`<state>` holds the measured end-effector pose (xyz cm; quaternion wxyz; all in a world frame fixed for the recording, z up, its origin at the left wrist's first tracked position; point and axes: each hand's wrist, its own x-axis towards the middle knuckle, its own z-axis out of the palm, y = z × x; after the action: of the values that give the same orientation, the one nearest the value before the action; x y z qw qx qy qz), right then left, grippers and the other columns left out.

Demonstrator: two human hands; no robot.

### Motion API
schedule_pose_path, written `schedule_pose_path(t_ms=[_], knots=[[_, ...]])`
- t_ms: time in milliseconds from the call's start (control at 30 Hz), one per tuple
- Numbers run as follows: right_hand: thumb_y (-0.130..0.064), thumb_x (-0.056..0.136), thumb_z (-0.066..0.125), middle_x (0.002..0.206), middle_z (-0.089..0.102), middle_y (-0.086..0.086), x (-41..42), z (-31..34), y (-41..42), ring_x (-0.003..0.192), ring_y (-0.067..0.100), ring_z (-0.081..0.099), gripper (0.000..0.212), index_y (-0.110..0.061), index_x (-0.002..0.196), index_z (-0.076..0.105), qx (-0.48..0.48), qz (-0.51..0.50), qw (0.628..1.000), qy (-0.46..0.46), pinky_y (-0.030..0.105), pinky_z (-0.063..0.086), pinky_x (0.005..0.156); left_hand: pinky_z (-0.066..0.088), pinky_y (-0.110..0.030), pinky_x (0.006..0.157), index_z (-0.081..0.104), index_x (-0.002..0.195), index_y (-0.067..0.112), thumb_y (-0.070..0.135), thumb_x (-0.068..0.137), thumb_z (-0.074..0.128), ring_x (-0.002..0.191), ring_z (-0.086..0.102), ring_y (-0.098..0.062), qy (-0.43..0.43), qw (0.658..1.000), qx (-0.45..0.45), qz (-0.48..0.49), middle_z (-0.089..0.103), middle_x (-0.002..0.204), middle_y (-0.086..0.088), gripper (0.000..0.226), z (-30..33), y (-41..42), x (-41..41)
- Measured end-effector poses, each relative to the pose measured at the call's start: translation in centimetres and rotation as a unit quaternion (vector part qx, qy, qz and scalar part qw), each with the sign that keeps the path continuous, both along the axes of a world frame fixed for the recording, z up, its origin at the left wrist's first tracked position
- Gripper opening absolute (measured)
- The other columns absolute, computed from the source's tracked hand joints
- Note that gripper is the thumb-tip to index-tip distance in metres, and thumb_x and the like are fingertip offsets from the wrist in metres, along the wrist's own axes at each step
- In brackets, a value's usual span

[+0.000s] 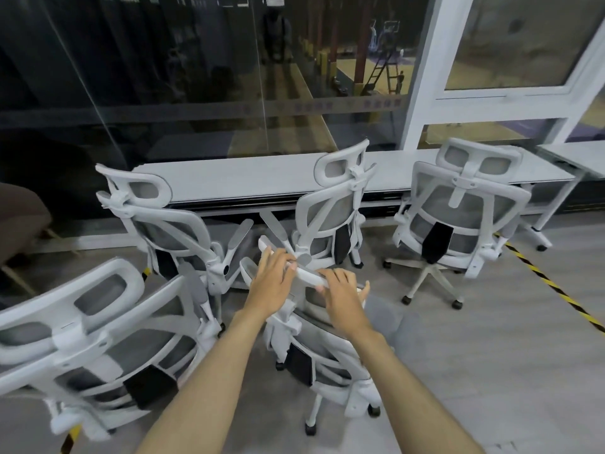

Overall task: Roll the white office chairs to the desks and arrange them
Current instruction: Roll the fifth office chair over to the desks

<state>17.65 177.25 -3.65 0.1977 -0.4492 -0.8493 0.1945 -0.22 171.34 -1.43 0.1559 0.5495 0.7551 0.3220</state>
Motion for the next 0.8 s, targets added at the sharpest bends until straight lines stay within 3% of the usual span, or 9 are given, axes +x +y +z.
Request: schedule_pose_path(t_ms=[67, 233, 433, 533, 633, 800], knots=[[-0.028, 0.108, 0.044, 0.127, 0.05, -0.014, -0.6, 0.4, 1.2, 0.13, 0.015, 0.035, 0.028, -0.032, 0.135, 0.051, -0.016, 0.01, 1.0, 0.011, 0.064, 0.004, 0.115, 0.031, -0.04, 0.102, 0.05, 0.128, 0.032, 0.046, 0.108, 0.028, 0.153, -0.004, -0.003, -0.011, 1.0, 0.007, 0.001, 0.034, 0.148, 0.026, 0.032, 0.0, 1.0, -0.5], [-0.028, 0.108, 0.043, 0.125, 0.05, -0.016, -1.9, 0.5, 3.5, 0.13, 0.013, 0.036, 0.028, -0.034, 0.135, 0.051, -0.02, 0.002, 1.0, 0.012, 0.068, 0.009, 0.116, 0.024, -0.048, 0.119, 0.039, 0.146, 0.035, 0.046, 0.108, 0.027, 0.155, -0.009, -0.01, 0.027, 1.0, -0.011, -0.002, 0.016, 0.165, 0.018, 0.041, -0.1, 2.4, -1.0], [-0.03, 0.105, 0.048, 0.14, 0.045, -0.013, -0.7, 1.2, 3.0, 0.138, 0.013, 0.034, 0.037, -0.035, 0.142, 0.045, -0.017, 0.034, 0.999, -0.019, 0.067, 0.013, 0.117, 0.02, -0.051, 0.121, 0.022, 0.154, 0.039, 0.041, 0.105, 0.042, 0.155, 0.004, -0.015, 0.117, 0.993, -0.019, -0.024, 0.009, 0.168, 0.014, 0.053, -0.6, 0.3, -0.1], [-0.023, 0.099, 0.054, 0.149, 0.035, -0.007, 1.3, 1.6, 1.6, 0.145, 0.016, 0.026, 0.051, -0.035, 0.146, 0.039, 0.02, 0.047, 0.998, -0.04, 0.063, 0.019, 0.119, 0.026, -0.052, 0.121, 0.026, 0.154, 0.031, 0.035, 0.103, 0.048, 0.152, 0.018, -0.013, 0.154, 0.988, -0.022, 0.002, 0.024, 0.163, 0.01, 0.056, -0.4, -2.5, 1.8], [-0.021, 0.094, 0.058, 0.148, 0.041, -0.001, 4.0, 1.7, -1.1, 0.143, 0.023, 0.033, 0.049, -0.029, 0.141, 0.046, 0.111, 0.066, 0.99, -0.053, 0.055, 0.026, 0.117, 0.04, -0.049, 0.11, 0.035, 0.149, 0.023, 0.032, 0.1, 0.053, 0.142, 0.037, -0.02, 0.18, 0.983, -0.032, 0.03, 0.044, 0.151, 0.003, 0.053, -0.6, -6.5, 4.2], [-0.019, 0.096, 0.056, 0.118, 0.063, 0.007, 7.1, 2.3, -6.7, 0.112, 0.032, 0.059, 0.025, -0.015, 0.119, 0.063, 0.093, 0.177, 0.977, -0.071, 0.044, 0.048, 0.083, 0.051, -0.046, 0.09, 0.053, 0.131, 0.021, 0.03, 0.098, 0.051, 0.118, 0.055, -0.026, 0.179, 0.973, -0.074, 0.122, 0.058, 0.128, -0.001, 0.034, -1.3, -15.4, 9.3]])
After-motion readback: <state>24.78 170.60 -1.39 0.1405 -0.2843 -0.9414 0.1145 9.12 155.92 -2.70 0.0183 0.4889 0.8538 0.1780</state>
